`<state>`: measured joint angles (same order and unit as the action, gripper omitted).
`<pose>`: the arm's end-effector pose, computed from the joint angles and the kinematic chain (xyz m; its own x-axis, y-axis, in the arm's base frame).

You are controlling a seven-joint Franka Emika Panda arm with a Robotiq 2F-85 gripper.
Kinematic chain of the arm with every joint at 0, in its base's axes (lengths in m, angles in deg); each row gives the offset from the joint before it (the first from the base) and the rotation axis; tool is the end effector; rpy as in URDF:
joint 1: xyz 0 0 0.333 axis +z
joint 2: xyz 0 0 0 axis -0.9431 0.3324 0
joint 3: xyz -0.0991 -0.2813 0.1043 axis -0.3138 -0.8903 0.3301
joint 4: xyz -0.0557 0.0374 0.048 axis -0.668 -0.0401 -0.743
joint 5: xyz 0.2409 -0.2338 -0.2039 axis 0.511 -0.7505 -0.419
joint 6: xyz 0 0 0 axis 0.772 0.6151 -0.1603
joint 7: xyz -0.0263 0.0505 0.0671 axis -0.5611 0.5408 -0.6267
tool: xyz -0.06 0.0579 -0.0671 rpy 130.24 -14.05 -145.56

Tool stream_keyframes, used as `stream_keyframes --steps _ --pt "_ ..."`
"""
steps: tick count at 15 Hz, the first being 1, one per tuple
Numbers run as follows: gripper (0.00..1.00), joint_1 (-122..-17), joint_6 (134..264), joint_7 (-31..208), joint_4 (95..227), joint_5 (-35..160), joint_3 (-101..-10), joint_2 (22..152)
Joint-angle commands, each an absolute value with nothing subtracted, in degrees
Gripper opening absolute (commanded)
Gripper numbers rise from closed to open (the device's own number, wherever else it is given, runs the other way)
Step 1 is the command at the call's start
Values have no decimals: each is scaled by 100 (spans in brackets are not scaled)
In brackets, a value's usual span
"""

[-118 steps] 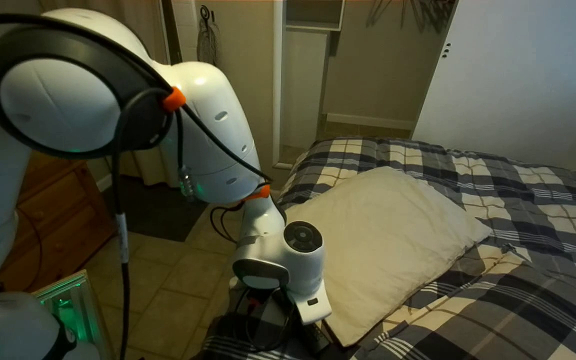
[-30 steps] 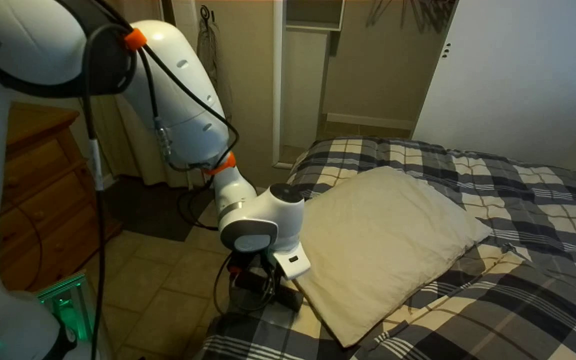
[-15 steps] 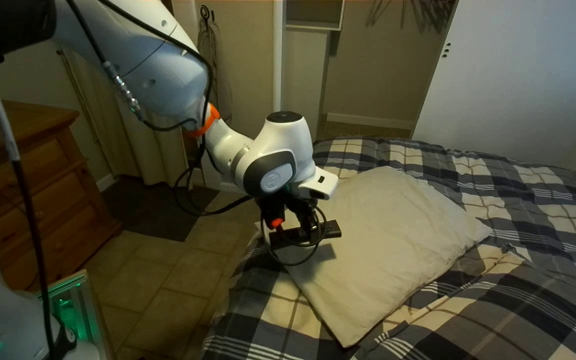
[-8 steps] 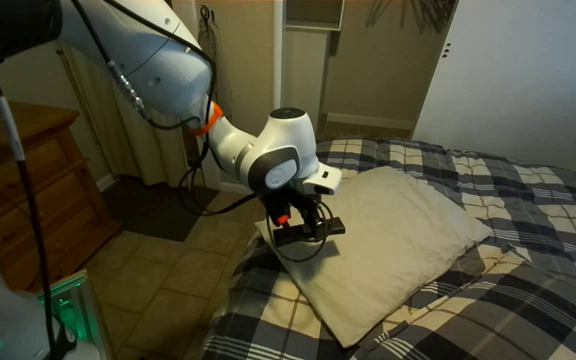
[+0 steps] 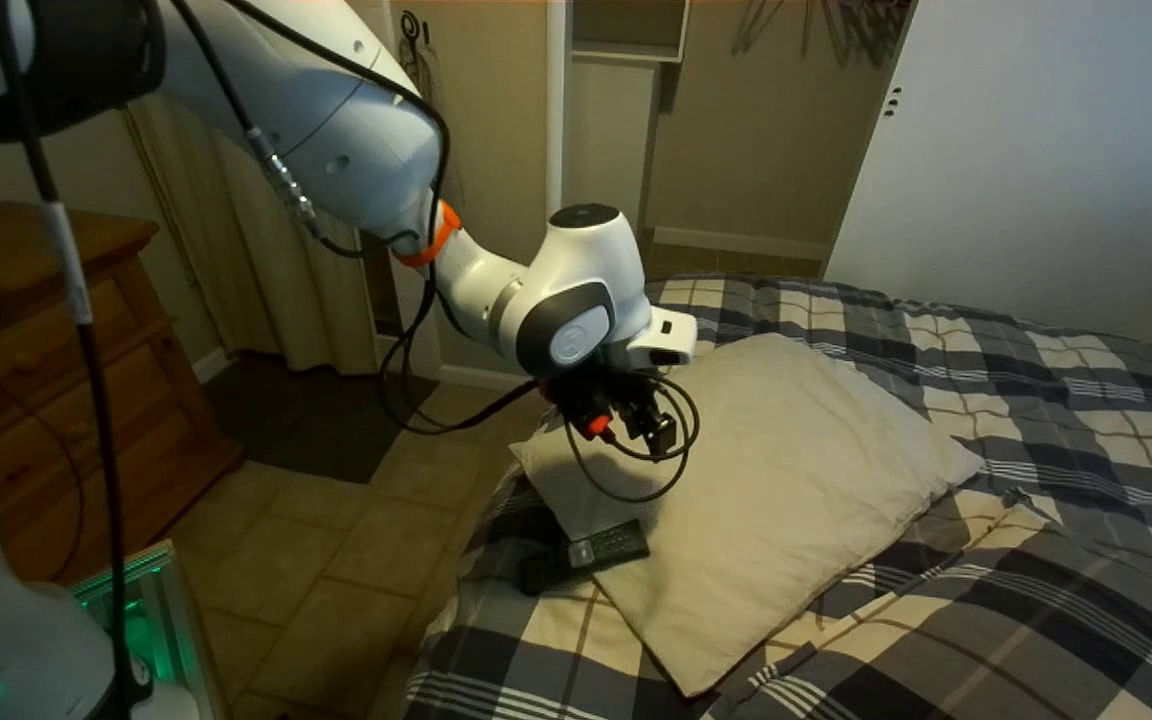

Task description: Pick up the black remote and put it on the white pillow

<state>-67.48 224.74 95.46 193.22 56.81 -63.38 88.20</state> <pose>0.5847 -0.0767 0.2836 0.9303 -0.1783 0.3207 -0.2153 -0.9730 0.0837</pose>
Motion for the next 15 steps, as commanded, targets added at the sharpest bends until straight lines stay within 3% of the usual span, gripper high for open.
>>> stream_keyframes --steps 1,2,3,4,7,15 --pt "32 -6985 22807 8916 18700 5584 -6150 9379" --pt "32 -7040 22878 8774 18608 5676 -6085 9472" --pt "82 -7097 22925 8671 18534 5750 -6016 9554" --pt "83 -7156 22898 8604 18464 5827 -5942 9608" --pt "100 -7151 22012 8980 18468 6147 -5883 9465" --pt "100 -7245 20693 9647 18966 6278 -6000 9329"
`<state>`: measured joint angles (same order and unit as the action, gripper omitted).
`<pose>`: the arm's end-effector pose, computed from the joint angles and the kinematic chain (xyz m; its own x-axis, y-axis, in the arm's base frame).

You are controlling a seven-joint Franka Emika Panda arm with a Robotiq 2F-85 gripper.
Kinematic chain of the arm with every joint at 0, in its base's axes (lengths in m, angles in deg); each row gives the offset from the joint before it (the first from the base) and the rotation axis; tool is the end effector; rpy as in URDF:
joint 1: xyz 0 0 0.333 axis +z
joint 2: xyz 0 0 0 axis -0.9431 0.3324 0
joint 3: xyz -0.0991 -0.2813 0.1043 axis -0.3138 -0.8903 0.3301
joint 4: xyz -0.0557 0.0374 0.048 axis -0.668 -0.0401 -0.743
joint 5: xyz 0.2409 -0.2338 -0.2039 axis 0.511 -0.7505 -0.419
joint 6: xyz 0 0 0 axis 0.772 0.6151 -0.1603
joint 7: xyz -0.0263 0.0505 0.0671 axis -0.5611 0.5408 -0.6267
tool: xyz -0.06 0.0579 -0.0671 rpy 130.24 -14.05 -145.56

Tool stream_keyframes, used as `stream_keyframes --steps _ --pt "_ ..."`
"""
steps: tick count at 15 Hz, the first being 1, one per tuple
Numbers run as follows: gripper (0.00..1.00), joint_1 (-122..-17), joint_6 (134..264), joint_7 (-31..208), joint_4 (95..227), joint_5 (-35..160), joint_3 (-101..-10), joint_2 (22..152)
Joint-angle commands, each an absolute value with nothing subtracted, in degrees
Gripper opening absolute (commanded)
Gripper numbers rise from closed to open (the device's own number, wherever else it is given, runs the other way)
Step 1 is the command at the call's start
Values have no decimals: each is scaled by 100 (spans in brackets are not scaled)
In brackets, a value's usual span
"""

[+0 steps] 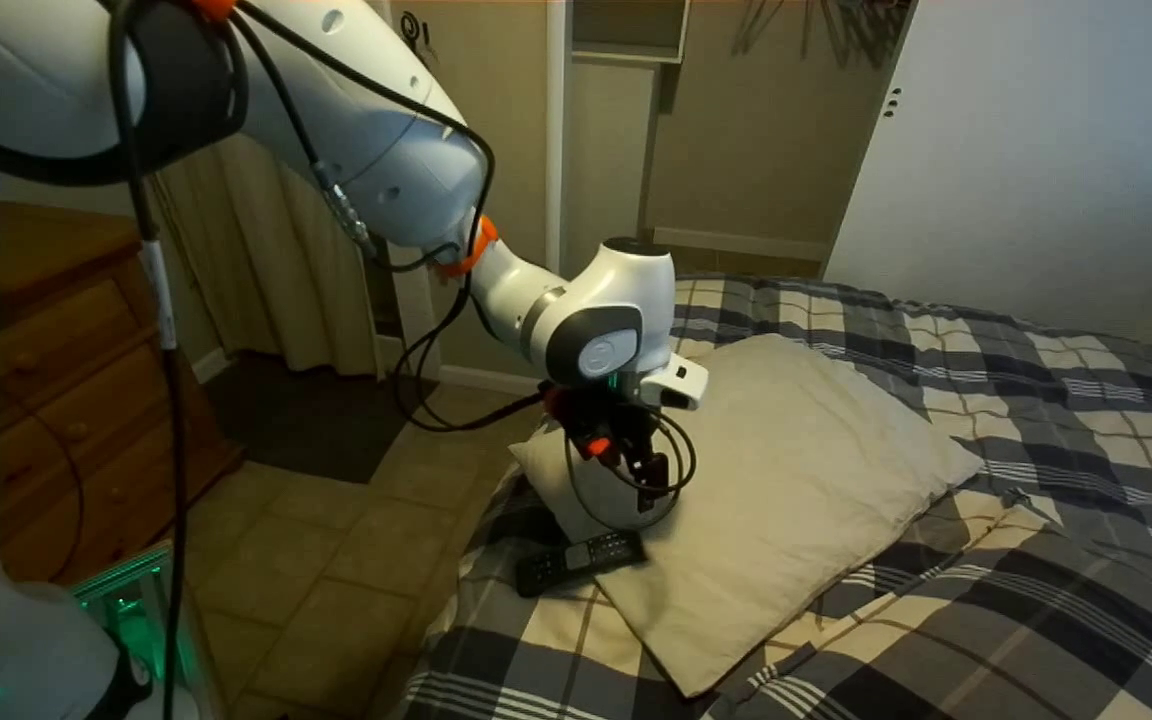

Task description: Pick up the black remote and put it on the white pillow

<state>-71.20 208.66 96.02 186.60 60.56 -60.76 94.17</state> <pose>0.5891 -0.0956 0.2391 0.9536 -0.2945 0.0630 -0.2996 -0.9489 0.0987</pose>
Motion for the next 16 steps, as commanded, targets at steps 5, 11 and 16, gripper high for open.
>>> stream_keyframes --steps 5,11,16 --pt "100 -7419 20810 9526 19351 6697 -5891 9413" --pt "100 -7786 21032 8977 19478 7476 -5568 9727" --pt "100 -8004 21458 8611 19369 7692 -5427 10154"
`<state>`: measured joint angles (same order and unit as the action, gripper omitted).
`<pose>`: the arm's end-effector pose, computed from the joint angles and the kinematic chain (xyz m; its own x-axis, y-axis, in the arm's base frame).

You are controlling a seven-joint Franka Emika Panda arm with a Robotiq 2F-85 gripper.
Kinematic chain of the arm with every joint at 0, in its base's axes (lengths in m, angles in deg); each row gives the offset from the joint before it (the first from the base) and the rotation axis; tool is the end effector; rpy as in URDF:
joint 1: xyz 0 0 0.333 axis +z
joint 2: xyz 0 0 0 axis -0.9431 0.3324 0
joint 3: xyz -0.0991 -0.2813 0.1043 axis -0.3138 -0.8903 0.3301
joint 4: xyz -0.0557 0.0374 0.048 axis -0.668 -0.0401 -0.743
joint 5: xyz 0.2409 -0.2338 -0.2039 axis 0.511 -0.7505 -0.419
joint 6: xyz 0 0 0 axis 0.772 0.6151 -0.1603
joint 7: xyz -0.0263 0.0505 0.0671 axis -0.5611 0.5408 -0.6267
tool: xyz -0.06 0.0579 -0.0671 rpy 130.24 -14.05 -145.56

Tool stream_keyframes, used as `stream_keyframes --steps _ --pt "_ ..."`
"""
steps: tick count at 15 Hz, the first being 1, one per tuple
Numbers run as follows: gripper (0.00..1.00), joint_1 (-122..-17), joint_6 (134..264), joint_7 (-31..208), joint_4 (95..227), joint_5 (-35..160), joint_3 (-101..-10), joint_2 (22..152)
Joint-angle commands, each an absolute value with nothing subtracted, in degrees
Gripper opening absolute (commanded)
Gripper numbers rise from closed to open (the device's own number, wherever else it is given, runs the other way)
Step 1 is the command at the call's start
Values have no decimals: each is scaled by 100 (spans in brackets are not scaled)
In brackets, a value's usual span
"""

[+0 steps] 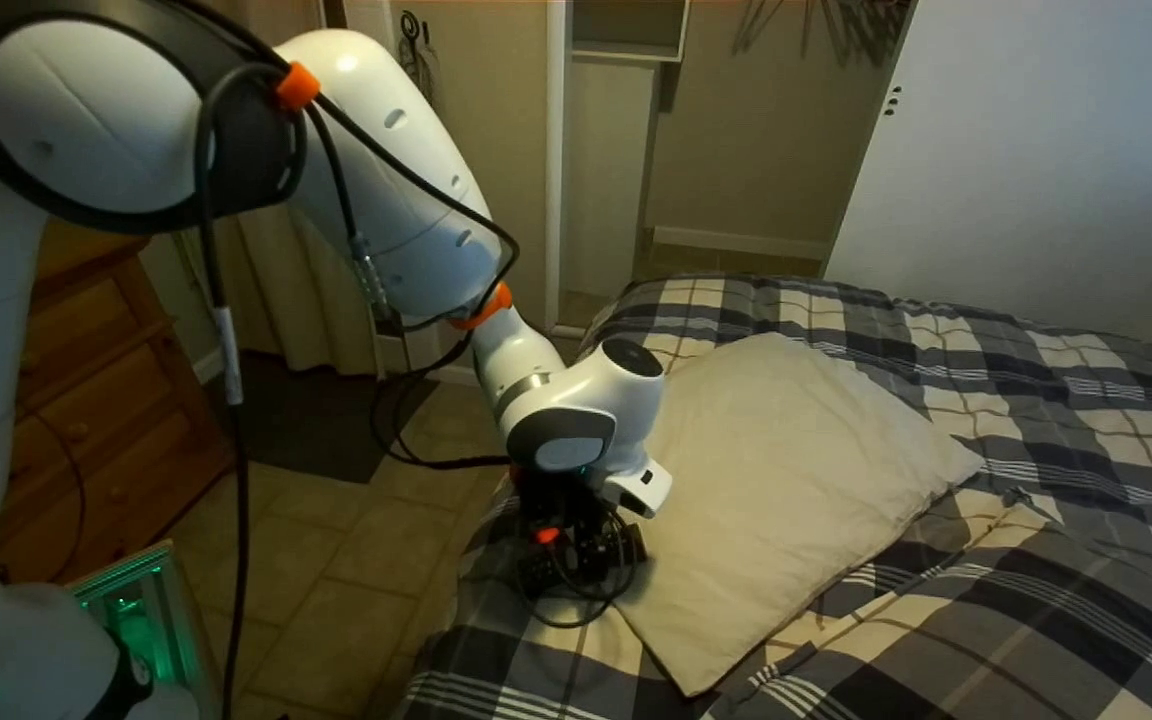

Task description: Pick up the black remote and put it on the white pillow

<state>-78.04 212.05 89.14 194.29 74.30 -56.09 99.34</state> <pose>0.5253 -0.1127 0.1431 0.9018 -0.4138 -0.1247 -0.4196 -0.9074 -0.0229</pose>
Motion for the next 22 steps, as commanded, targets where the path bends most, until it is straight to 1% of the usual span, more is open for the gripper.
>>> stream_keyframes --steps 1,5,6,7,8,12,13,14,22 --pt "100 -8047 21545 8544 19351 7721 -5381 10221" --pt "100 -8236 21809 8274 19323 7888 -5133 10422" --pt "75 -8252 21866 8258 19324 7880 -5114 10451" --pt "72 -8247 21942 8270 19325 7853 -5117 10477" --pt "66 -8262 21960 8279 19320 7854 -5104 10486" --pt "36 -8194 22051 8392 19345 7759 -5180 10449" --pt "30 -8170 22044 8399 19373 7729 -5197 10396" --pt "29 -8120 22056 8426 19403 7677 -5238 10346" --pt "29 -7813 21884 8439 19581 7451 -5303 9515"
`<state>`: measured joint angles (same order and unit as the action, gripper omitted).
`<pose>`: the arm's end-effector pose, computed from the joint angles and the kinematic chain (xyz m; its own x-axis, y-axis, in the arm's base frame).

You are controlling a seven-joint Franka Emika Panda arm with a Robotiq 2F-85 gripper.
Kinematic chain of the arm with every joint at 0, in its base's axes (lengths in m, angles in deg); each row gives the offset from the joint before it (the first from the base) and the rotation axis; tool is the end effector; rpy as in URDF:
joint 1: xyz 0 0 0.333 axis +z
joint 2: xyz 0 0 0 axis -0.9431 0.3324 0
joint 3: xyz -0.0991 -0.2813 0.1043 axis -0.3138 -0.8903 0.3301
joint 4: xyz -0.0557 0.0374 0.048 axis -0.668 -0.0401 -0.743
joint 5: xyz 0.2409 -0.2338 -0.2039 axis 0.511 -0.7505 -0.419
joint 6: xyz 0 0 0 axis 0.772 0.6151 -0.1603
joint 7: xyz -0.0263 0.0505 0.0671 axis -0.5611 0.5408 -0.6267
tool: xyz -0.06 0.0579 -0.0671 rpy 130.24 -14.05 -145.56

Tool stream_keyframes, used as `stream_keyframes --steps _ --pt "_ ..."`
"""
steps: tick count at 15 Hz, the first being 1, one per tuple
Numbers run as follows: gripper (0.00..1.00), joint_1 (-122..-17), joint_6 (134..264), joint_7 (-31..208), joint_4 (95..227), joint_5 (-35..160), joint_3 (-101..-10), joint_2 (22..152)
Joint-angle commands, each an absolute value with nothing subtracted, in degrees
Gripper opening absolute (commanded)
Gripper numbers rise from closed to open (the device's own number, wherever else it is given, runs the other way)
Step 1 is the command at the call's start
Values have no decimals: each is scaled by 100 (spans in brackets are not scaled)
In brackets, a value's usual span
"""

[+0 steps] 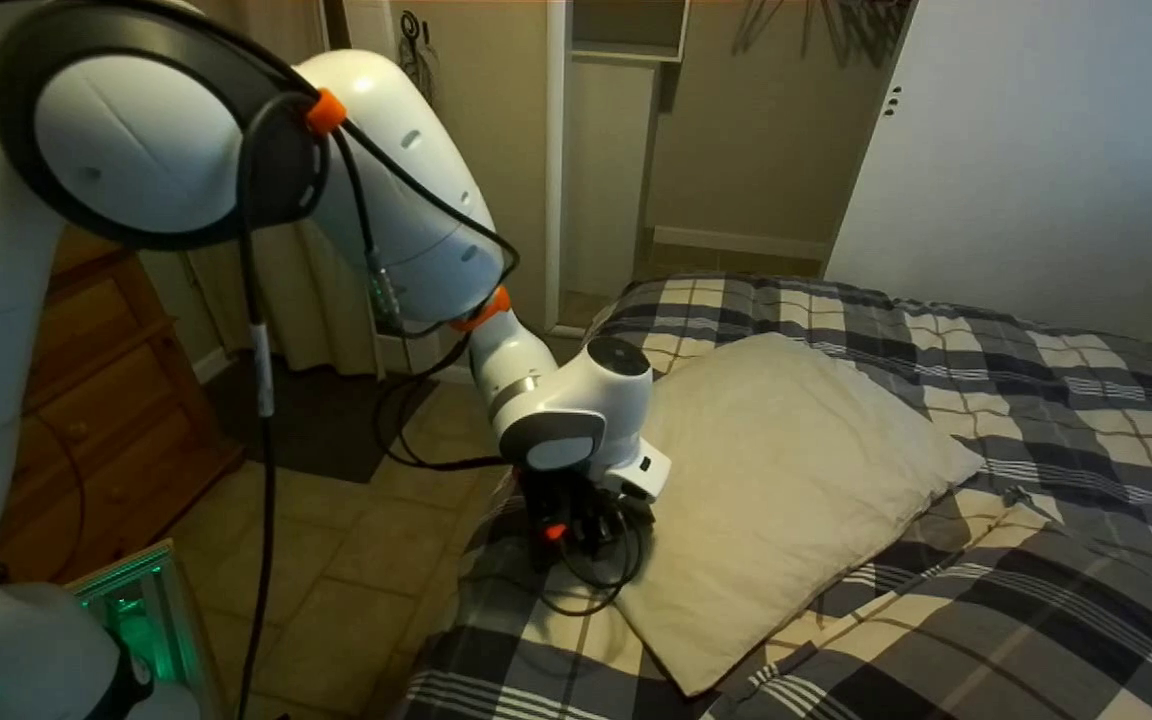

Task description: Pick up the black remote and put it on the white pillow

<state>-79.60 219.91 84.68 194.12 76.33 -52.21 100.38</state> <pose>0.5414 -0.0958 0.1443 0.9370 -0.3491 -0.0096 -0.3488 -0.9339 -0.0786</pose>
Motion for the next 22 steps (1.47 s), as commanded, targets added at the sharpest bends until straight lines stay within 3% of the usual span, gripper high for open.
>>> stream_keyframes --steps 1,7,21,22 --pt "29 -7774 21878 8424 19510 7385 -5329 9446" --pt "29 -7655 21767 8126 18409 6705 -5454 9481" --pt "29 -7620 20887 7898 15211 6780 -5236 11257" --pt "51 -7621 20874 7907 15093 6795 -5224 11353"
